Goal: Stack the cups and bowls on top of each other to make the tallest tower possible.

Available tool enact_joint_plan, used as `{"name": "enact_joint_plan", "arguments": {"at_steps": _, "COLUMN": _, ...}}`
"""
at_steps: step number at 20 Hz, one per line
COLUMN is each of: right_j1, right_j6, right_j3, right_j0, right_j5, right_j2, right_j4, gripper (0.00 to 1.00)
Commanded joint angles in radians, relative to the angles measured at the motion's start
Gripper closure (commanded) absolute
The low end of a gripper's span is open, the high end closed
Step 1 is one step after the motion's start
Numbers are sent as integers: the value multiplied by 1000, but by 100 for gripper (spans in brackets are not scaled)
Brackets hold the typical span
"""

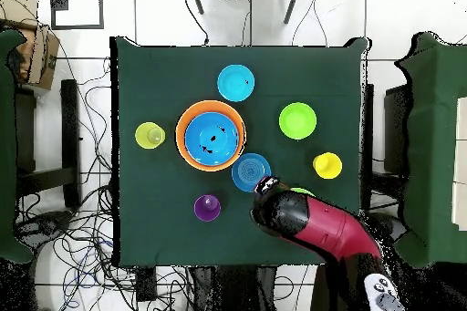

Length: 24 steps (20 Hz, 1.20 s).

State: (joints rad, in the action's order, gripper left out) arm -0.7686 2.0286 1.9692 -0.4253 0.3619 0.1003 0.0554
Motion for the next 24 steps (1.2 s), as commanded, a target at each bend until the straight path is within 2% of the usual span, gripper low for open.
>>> {"name": "enact_joint_plan", "arguments": {"at_steps": 1, "right_j1": 92, "right_j6": 66, "right_j3": -54, "right_j0": -28, "right_j5": -59, "right_j2": -115, "right_j4": -6, "gripper": 0}}
{"name": "enact_joint_plan", "arguments": {"at_steps": 16, "right_j1": 77, "right_j6": 76, "right_j3": -70, "right_j0": 5, "right_j5": -37, "right_j2": -106, "right_j4": 3, "gripper": 0}}
{"name": "enact_joint_plan", "arguments": {"at_steps": 24, "right_j1": 117, "right_j6": 63, "right_j3": -70, "right_j0": -21, "right_j5": -109, "right_j2": -136, "right_j4": 18, "gripper": 0}}
